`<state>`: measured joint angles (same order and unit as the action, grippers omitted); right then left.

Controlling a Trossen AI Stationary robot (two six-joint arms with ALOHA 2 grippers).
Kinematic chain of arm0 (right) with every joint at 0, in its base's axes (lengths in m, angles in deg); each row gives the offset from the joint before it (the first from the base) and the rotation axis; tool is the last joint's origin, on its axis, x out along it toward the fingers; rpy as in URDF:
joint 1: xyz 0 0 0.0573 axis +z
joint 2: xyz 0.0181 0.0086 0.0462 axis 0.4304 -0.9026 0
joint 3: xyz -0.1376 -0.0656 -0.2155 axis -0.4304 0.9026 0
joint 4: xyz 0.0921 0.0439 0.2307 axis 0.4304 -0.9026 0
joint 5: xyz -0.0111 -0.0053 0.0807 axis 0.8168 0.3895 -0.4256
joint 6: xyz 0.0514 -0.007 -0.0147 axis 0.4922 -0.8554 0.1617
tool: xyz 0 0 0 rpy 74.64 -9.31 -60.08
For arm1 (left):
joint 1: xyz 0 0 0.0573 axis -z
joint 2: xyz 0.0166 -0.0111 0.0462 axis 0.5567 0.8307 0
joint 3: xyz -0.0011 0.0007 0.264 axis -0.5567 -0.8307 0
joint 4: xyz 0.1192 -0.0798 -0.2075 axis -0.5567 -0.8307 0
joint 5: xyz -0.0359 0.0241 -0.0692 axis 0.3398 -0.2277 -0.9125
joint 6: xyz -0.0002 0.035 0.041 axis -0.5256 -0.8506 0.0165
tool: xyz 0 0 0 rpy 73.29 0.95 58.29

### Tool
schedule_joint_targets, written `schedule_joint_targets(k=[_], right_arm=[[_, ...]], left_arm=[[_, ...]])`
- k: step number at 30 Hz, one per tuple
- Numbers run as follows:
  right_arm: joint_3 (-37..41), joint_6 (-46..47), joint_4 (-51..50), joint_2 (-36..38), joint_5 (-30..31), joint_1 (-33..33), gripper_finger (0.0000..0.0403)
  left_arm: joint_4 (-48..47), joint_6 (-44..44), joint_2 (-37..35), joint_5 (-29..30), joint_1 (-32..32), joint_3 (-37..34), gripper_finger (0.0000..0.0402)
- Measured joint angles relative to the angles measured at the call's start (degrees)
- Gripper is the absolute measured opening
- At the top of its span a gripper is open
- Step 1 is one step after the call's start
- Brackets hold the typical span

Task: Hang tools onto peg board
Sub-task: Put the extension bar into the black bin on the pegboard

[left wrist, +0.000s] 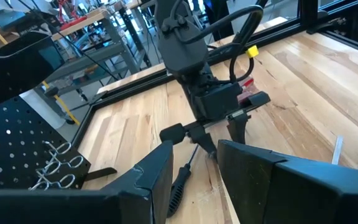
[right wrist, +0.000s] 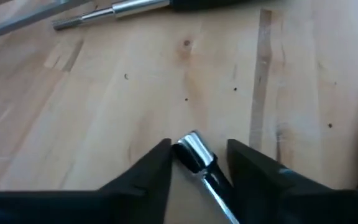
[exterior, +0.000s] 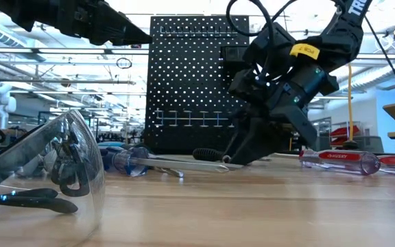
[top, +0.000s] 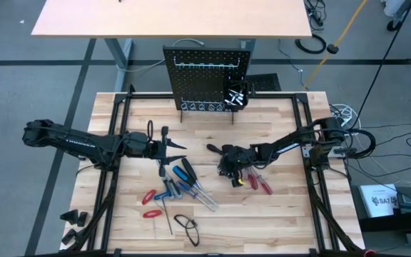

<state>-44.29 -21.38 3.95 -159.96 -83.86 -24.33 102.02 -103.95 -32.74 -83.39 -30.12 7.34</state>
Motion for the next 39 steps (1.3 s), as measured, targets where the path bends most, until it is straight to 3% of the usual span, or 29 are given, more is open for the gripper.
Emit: schedule_joint_targets(k=[5,14,22,25,31,36,39], right_arm=[[0.1,1.5,-0.2,0.0,-0.2,0.1,0.0052],[0.5,4.7,4.9,2.3,2.3,-0.1,0.0051],[-2.5,6.3,6.1,16.3,2.0,-0.1,0.0051],[-5.1,8.8,5.7,22.5,6.5,-0.1,0.0052],[-15.6,7.7,-10.9,30.9,18.7,-0.6,0.0058],[-28.1,4.9,-27.5,31.1,26.1,-3.3,0.0056],[-34.4,4.6,-34.0,30.2,26.9,-5.9,0.0056]], left_arm=[[0.0,0.0,0.0,0.0,0.0,0.0,0.0134],[0.0,0.0,0.0,0.0,0.0,0.0,0.0134],[0.0,0.0,0.0,0.0,0.0,0.0,0.0134],[-0.1,0.0,0.0,0.0,0.0,0.0,0.0134],[0.0,0.0,0.0,0.0,0.0,0.0,0.0134],[0.2,0.0,0.0,0.0,0.0,0.0,0.0134],[0.3,0.0,0.0,0.0,0.0,0.0,0.0134]])
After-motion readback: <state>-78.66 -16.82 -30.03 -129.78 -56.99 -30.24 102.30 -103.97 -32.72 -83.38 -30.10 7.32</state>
